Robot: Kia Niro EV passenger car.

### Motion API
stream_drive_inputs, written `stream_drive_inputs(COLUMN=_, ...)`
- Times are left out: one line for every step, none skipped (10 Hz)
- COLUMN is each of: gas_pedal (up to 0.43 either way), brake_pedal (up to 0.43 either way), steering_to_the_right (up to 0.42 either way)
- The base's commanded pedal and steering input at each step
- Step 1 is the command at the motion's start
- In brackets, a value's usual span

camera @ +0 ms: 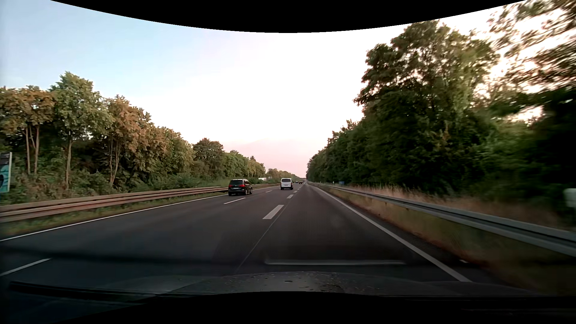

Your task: Follow the waypoints while adhering to traffic rules and regulations

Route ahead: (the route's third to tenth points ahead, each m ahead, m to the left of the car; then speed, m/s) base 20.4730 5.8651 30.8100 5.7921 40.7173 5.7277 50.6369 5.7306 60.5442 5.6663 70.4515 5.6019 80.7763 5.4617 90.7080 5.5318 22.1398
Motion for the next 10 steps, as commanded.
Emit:
stream_drive_inputs(gas_pedal=0.35, brake_pedal=0.0, steering_to_the_right=-0.004)
stream_drive_inputs(gas_pedal=0.35, brake_pedal=0.0, steering_to_the_right=-0.004)
stream_drive_inputs(gas_pedal=0.35, brake_pedal=0.0, steering_to_the_right=-0.004)
stream_drive_inputs(gas_pedal=0.339, brake_pedal=0.0, steering_to_the_right=-0.004)
stream_drive_inputs(gas_pedal=0.339, brake_pedal=0.0, steering_to_the_right=-0.004)
stream_drive_inputs(gas_pedal=0.339, brake_pedal=0.0, steering_to_the_right=-0.005)
stream_drive_inputs(gas_pedal=0.339, brake_pedal=0.0, steering_to_the_right=-0.006)
stream_drive_inputs(gas_pedal=0.339, brake_pedal=0.0, steering_to_the_right=-0.006)
stream_drive_inputs(gas_pedal=0.339, brake_pedal=0.0, steering_to_the_right=-0.007)
stream_drive_inputs(gas_pedal=0.339, brake_pedal=0.0, steering_to_the_right=-0.009)
